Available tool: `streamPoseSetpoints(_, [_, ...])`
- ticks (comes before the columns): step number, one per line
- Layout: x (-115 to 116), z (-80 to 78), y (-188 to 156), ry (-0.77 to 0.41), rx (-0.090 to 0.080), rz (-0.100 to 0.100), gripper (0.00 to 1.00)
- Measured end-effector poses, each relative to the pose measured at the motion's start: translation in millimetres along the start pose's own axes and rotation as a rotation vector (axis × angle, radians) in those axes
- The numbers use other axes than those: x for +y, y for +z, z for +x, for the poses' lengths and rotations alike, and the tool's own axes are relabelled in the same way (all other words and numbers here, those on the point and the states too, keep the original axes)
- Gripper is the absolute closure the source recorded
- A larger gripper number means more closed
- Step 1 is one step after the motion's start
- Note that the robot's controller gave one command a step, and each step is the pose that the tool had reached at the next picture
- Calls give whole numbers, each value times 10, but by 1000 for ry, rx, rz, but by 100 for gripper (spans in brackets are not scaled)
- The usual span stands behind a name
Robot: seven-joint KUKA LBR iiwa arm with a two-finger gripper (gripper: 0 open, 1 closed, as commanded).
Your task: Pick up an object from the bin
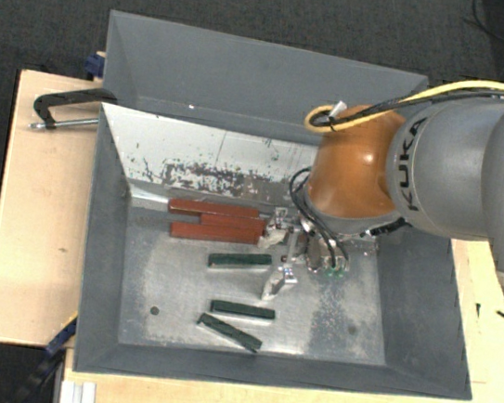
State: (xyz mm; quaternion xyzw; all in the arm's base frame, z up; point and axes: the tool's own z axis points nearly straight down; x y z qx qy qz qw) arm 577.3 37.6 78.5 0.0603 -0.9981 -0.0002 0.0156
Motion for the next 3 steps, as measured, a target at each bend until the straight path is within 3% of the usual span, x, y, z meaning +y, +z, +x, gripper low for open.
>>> streamPoseSetpoints(1, [0, -69, -12, 2, -32, 1, 100])
streamPoseSetpoints(2, [0, -70, -12, 2, -33, 1, 100])
streamPoseSetpoints(3, [-7, 62, -1424, -69, -39, 3, 100])
